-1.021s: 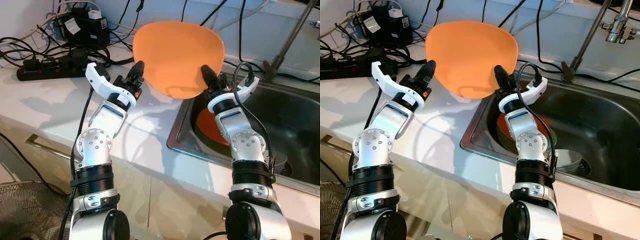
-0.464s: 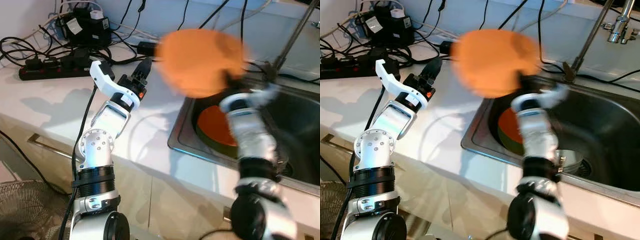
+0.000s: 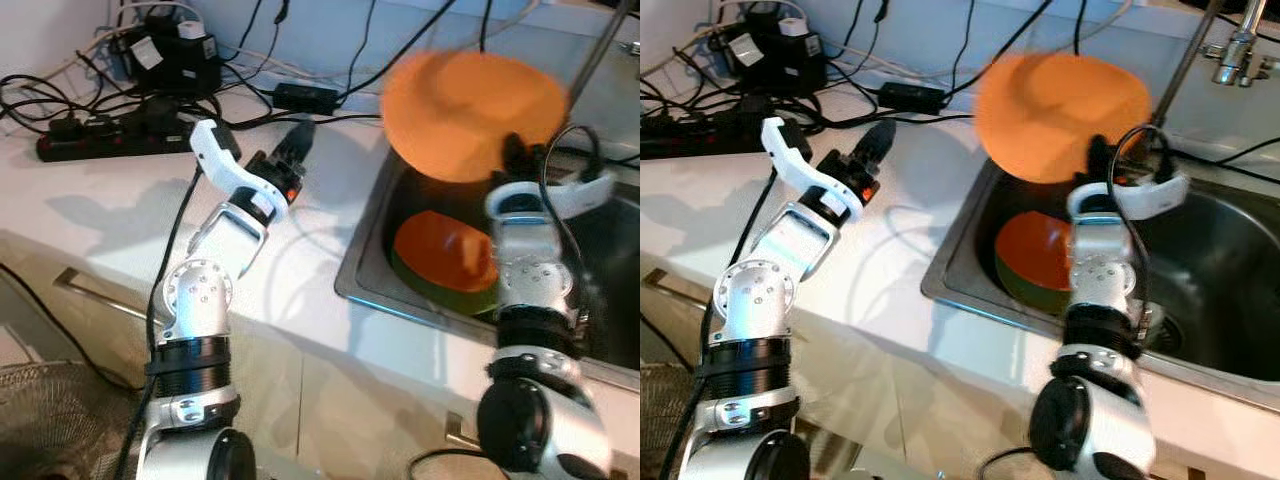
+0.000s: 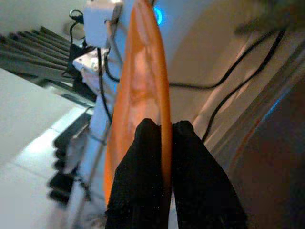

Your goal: Kitchen organization

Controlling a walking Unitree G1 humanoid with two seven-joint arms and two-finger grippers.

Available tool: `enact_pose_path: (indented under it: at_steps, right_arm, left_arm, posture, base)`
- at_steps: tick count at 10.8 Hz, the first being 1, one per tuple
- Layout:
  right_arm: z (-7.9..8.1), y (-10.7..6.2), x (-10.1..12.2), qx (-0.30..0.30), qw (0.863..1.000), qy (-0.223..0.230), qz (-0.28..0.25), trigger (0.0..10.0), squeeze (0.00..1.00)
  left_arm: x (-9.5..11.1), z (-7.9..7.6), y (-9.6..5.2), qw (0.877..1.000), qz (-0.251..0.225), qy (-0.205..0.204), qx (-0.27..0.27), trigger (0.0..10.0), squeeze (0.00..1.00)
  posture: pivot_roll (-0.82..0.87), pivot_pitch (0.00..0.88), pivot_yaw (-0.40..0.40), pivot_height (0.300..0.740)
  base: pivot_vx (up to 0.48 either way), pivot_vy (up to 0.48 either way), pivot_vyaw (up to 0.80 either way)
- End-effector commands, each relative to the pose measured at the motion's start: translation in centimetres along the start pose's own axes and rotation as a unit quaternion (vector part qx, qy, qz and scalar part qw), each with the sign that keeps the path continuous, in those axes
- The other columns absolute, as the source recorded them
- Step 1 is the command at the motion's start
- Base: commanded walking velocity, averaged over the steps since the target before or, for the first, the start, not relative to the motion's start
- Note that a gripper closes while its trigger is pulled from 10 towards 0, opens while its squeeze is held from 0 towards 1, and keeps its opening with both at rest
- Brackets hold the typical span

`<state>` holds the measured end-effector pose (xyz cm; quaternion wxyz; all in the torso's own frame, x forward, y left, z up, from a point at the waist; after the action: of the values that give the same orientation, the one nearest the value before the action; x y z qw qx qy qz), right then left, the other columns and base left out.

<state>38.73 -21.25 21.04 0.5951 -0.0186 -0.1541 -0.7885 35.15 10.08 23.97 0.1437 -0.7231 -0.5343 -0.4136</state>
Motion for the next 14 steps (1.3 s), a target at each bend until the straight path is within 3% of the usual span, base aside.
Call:
enact_pose_path:
  at_steps: [1,2,3,5,6,7,10,11,12,14]
  right_arm:
    - [0.5,0.2,1.4,0.01,0.998,-0.059,-0.027,10.0,0.0]
    - [0.2,0.2,2.0,0.003,0.995,-0.089,-0.038,10.0,0.0]
    - [-0.2,-0.1,2.8,-0.004,0.987,-0.151,-0.047,10.0,0.0]
    - [-0.6,-0.6,3.2,-0.003,0.979,-0.201,-0.043,10.0,0.0]
    - [-1.2,-1.0,3.2,-0.008,0.97,-0.241,-0.036,10.0,0.0]
    - [-1.8,-1.5,2.9,-0.006,0.954,-0.3,-0.016,10.0,0.0]
    - [-2.7,-1.9,1.7,-0.018,0.93,-0.367,0.025,10.0,0.0]
    - [-3.0,-1.9,1.1,-0.016,0.916,-0.4,0.041,10.0,0.0]
    - [-3.3,-2.0,0.3,-0.013,0.899,-0.433,0.06,10.0,0.0]
    - [-4.3,-2.1,-0.7,-0.039,0.894,-0.436,0.091,10.0,0.0]
  left_arm:
    - [-0.1,-0.4,-0.1,0.999,0.011,0.041,-0.01,10.0,0.0]
    - [-0.1,-0.3,-0.2,0.997,0.018,0.069,-0.009,10.0,0.0]
    - [-0.1,0.0,-0.3,0.995,0.027,0.101,-0.008,10.0,0.0]
    - [-0.3,0.3,-0.5,0.993,0.033,0.117,-0.004,10.0,0.0]
    - [-0.6,0.5,-0.6,0.988,0.048,0.147,-0.002,10.0,0.0]
    - [-1.2,0.7,-0.7,0.976,0.073,0.206,-0.008,10.0,0.0]
    - [-2.8,1.6,-1.2,0.928,0.139,0.345,-0.01,10.0,0.0]
    - [-3.5,2.0,-1.4,0.911,0.157,0.38,-0.01,10.0,0.0]
    - [-3.9,2.1,-1.6,0.908,0.163,0.387,-0.01,10.0,0.0]
    - [-4.2,2.0,-1.6,0.902,0.17,0.396,-0.017,10.0,0.0]
  posture:
    - [0.22,0.019,-0.019,0.74]
    - [0.22,0.019,-0.019,0.74]
    - [0.23,0.021,-0.02,0.74]
    - [0.22,0.023,-0.021,0.74]
    - [0.22,0.025,-0.02,0.74]
    - [0.21,0.024,-0.017,0.74]
    - [0.21,0.016,-0.017,0.74]
    - [0.21,0.012,-0.019,0.74]
    - [0.21,0.008,-0.021,0.74]
    - [0.21,0.0,-0.028,0.74]
  base:
    - [0.0,0.0,0.0]
    - [0.0,0.0,0.0]
    - [0.0,0.0,0.0]
    - [0.0,0.0,0.0]
    - [0.0,0.0,0.0]
    - [0.0,0.0,0.0]
    - [0.0,0.0,0.0]
    - [0.0,0.0,0.0]
    - [0.0,0.0,0.0]
    - [0.0,0.0,0.0]
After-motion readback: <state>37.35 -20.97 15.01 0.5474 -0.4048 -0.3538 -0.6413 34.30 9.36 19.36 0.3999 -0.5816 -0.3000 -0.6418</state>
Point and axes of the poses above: a point about 5 cm out from each wrist's last joint towards the gripper, its own y axis pointing out of the wrist towards the gripper, its own x axis along the axis of the wrist's last joint, z = x × y, the point moved 1 cm from there along y, pointing out of the wrist towards the gripper, and after that the axes turned 8 degrees about y, right-handed, at the moved point
